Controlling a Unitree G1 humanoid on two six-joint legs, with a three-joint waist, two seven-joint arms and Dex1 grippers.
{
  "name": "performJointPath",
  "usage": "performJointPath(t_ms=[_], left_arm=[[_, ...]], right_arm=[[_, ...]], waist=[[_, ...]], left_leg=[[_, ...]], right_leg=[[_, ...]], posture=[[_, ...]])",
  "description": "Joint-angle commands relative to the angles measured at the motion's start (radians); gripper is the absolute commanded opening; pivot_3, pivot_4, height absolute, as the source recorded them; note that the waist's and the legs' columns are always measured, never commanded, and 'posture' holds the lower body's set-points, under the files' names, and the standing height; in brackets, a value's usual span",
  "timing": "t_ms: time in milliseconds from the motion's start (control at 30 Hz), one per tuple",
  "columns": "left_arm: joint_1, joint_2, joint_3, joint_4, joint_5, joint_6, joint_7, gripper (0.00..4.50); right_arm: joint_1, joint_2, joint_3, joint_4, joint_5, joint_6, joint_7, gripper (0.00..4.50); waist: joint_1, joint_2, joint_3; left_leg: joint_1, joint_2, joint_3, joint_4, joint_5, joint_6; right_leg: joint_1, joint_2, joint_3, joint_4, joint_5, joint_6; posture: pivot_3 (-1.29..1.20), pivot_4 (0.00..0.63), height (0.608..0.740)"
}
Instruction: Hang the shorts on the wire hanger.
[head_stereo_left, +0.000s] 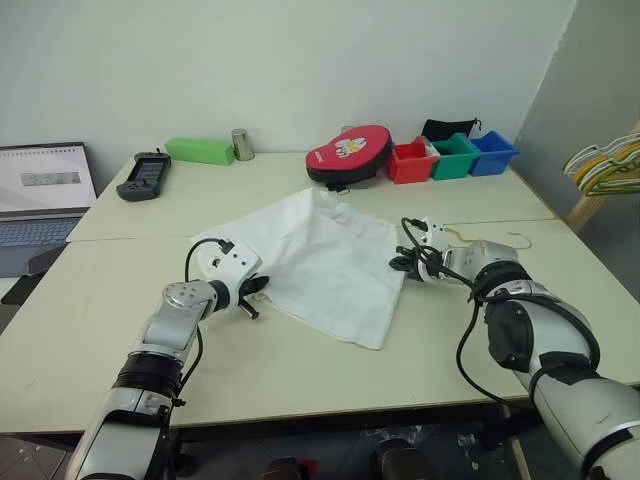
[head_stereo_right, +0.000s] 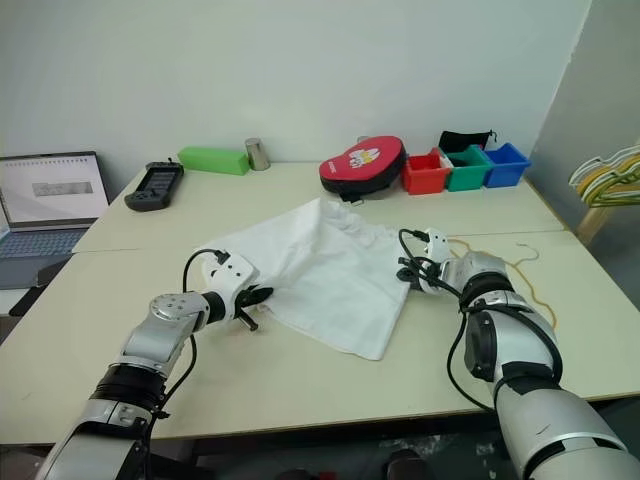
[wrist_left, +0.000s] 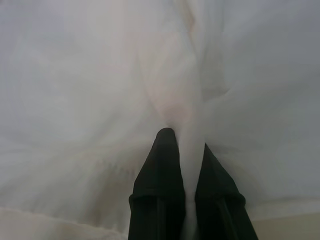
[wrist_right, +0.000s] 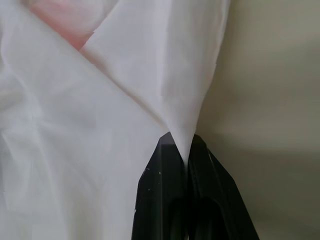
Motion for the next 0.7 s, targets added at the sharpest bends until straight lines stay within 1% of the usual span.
performJointPath(t_ms=[33,100,167,267,300,367,467,533,567,667,700], left_arm=[[-0.030,0.031,0.019,0.000,0.007,-0.034,-0.026,0.00],[-0.052,0.043,0.005,0.031,0.025,-0.065,-0.043,0.00],[-0.085,0.047,-0.008,0.071,0.035,-0.098,-0.067,0.00],[-0.134,0.044,-0.028,0.131,0.055,-0.149,-0.096,0.00],[-0.164,0.041,-0.040,0.163,0.066,-0.173,-0.117,0.00],[-0.205,0.039,-0.056,0.212,0.078,-0.215,-0.150,0.00],[-0.244,0.040,-0.073,0.268,0.093,-0.265,-0.201,0.00],[-0.272,0.045,-0.092,0.311,0.111,-0.314,-0.250,0.00],[-0.292,0.044,-0.101,0.336,0.119,-0.336,-0.274,0.00],[-0.335,0.041,-0.123,0.389,0.136,-0.394,-0.334,0.00],[-0.343,0.042,-0.134,0.403,0.148,-0.420,-0.348,0.00]], right_arm=[[0.016,-0.017,-0.027,-0.118,0.049,0.113,-0.013,0.06],[0.079,-0.020,-0.052,-0.256,0.086,0.250,-0.059,0.06],[0.196,-0.001,-0.079,-0.524,0.133,0.455,-0.115,0.06],[0.366,0.057,-0.116,-0.940,0.184,0.732,-0.184,0.06],[0.458,0.071,-0.108,-1.099,0.243,0.794,-0.217,0.06],[0.588,0.094,-0.094,-1.304,0.343,0.843,-0.282,0.06],[0.716,0.114,-0.090,-1.455,0.523,0.845,-0.404,0.06],[0.781,0.140,-0.112,-1.509,0.694,0.845,-0.528,0.06],[0.801,0.153,-0.124,-1.527,0.777,0.845,-0.591,0.06],[0.814,0.190,-0.152,-1.531,0.950,0.845,-0.769,0.06],[0.819,0.206,-0.162,-1.530,1.022,0.845,-0.841,0.06]], waist=[[0.000,0.000,0.000],[0.003,0.000,0.000],[0.007,0.000,0.000],[0.019,0.000,0.000],[0.024,0.000,0.000],[0.032,0.001,-0.002],[0.034,0.001,-0.004],[0.029,0.002,-0.004],[0.026,0.002,-0.004],[0.017,0.002,-0.004],[0.013,0.002,-0.004]], left_leg=[[0.000,0.000,0.000,0.000,0.000,0.000],[0.000,0.000,0.000,0.000,0.000,0.000],[-0.001,0.001,-0.001,0.000,0.000,0.000],[-0.002,0.000,-0.003,-0.001,0.000,0.000],[-0.003,0.001,-0.004,-0.001,0.000,0.000],[-0.006,0.001,-0.007,0.000,0.000,0.000],[-0.006,0.000,-0.007,-0.001,0.000,0.000],[-0.006,0.000,-0.006,0.000,0.000,0.000],[-0.005,0.000,-0.004,0.000,0.000,0.000],[-0.003,0.000,-0.001,0.000,0.000,0.000],[-0.003,0.000,0.001,0.000,0.000,0.001]], right_leg=[[0.000,0.000,0.000,0.000,0.000,0.000],[0.000,0.000,0.000,0.000,0.000,0.000],[0.000,0.000,-0.001,0.000,0.000,0.000],[0.000,0.000,-0.002,-0.001,-0.001,0.001],[-0.001,0.000,-0.003,-0.001,-0.001,0.001],[-0.001,0.000,-0.006,-0.001,-0.002,0.002],[-0.001,-0.001,-0.007,-0.002,-0.002,0.003],[-0.001,-0.001,-0.006,-0.002,-0.002,0.003],[0.000,-0.001,-0.004,-0.002,-0.002,0.003],[0.000,0.001,-0.001,-0.002,-0.003,0.003],[0.000,0.002,0.000,-0.002,-0.004,0.006]], posture=[[0.00,0.024,0.740],[0.00,0.027,0.740],[-0.01,0.030,0.740],[-0.02,0.030,0.740],[-0.03,0.029,0.740],[-0.04,0.027,0.740],[-0.06,0.028,0.740],[-0.06,0.027,0.740],[-0.07,0.026,0.740],[-0.07,0.025,0.740],[-0.07,0.025,0.740]])
